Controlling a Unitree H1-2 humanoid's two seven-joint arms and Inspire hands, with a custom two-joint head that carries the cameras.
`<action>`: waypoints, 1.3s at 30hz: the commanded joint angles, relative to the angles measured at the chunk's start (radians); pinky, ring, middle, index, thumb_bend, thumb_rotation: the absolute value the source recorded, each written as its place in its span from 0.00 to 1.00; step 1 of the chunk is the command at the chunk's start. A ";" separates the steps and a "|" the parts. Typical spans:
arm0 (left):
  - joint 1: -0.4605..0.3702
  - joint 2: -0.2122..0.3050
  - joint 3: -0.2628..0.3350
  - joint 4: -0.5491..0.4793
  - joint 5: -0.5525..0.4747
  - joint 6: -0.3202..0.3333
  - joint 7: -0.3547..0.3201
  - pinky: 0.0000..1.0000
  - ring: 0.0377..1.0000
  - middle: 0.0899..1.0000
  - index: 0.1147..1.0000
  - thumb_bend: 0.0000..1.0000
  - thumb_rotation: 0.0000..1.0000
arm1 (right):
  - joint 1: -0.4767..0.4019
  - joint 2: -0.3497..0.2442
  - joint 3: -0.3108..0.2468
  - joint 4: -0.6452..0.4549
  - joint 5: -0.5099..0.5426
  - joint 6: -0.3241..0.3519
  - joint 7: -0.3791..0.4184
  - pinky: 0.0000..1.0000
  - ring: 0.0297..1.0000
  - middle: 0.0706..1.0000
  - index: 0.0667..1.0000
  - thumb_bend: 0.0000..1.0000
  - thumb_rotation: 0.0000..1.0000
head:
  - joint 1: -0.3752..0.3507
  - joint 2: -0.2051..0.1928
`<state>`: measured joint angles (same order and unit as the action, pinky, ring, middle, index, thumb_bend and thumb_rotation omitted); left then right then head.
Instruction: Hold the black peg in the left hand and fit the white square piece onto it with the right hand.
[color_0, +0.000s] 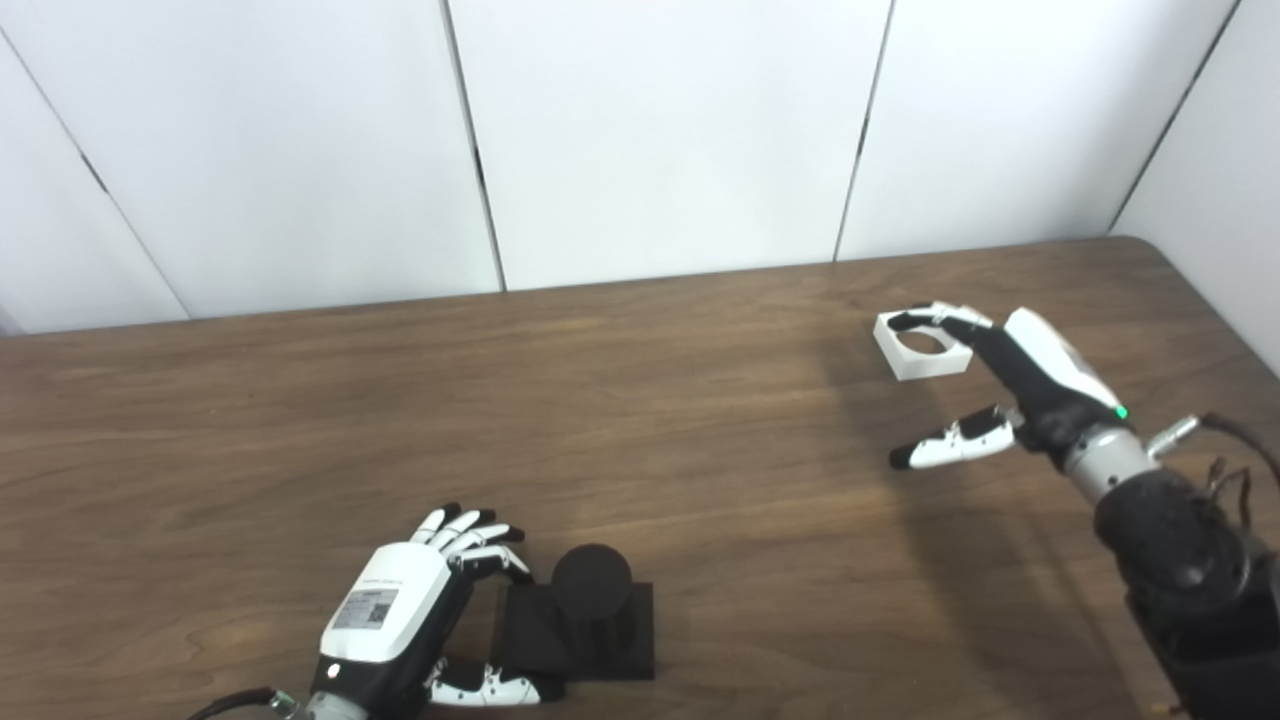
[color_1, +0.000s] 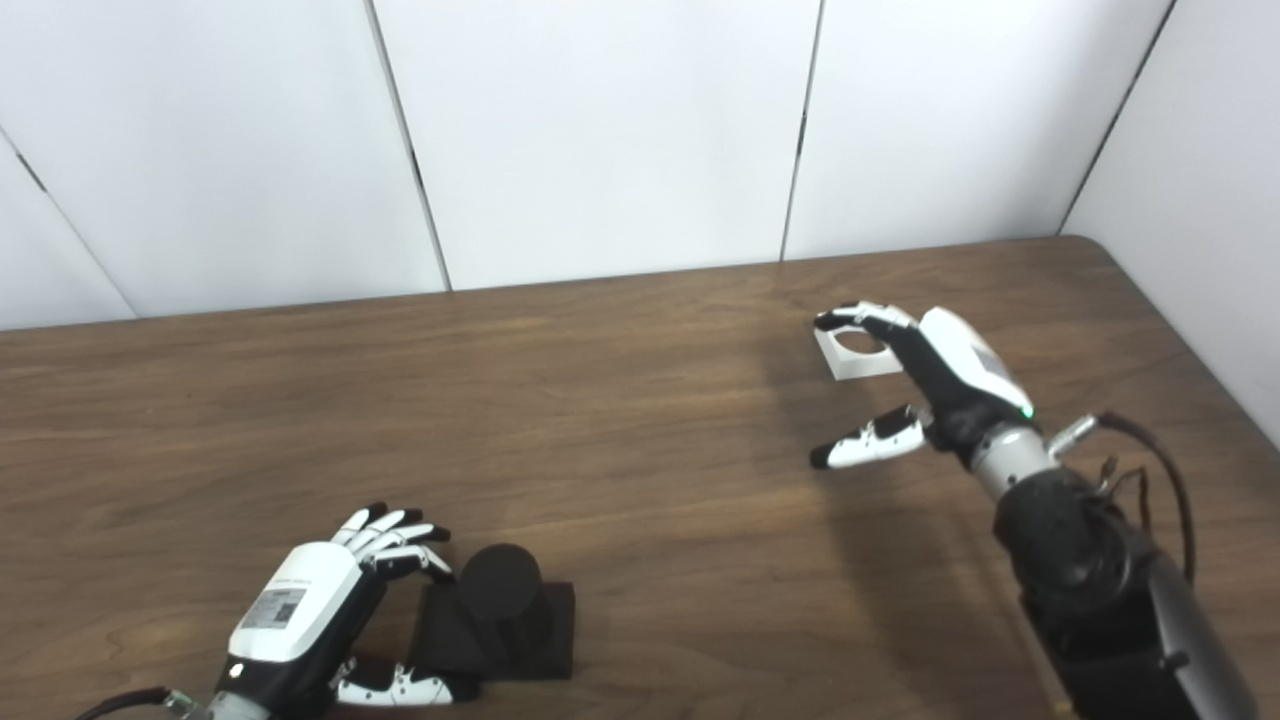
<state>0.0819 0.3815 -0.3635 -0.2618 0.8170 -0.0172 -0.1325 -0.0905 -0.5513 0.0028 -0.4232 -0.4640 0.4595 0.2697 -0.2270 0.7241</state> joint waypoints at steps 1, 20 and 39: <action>0.011 0.013 -0.027 0.069 0.059 0.027 -0.054 0.98 0.91 0.80 0.42 0.51 0.06 | -0.066 -0.047 -0.007 0.019 -0.021 -0.005 0.012 0.92 0.99 0.93 0.77 0.88 0.09 | 0.001 -0.004; 0.010 0.003 -0.034 0.078 0.061 0.021 -0.017 0.94 0.88 0.77 0.42 0.51 0.06 | -0.377 -0.138 0.125 0.437 -0.100 -0.110 0.041 0.87 0.99 0.91 0.78 0.90 0.16 | 0.014 0.002; 0.017 0.005 -0.027 0.071 0.046 -0.010 0.008 0.92 0.85 0.75 0.42 0.51 0.06 | -0.559 -0.195 0.298 0.623 -0.212 -0.118 0.225 0.84 0.98 0.90 0.78 0.96 0.12 | 0.035 0.010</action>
<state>0.0818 0.3748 -0.3711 -0.2346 0.8201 -0.0449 -0.0748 -0.5817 -0.7120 0.3129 0.2106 -0.6607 0.3716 0.5053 -0.1918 0.7332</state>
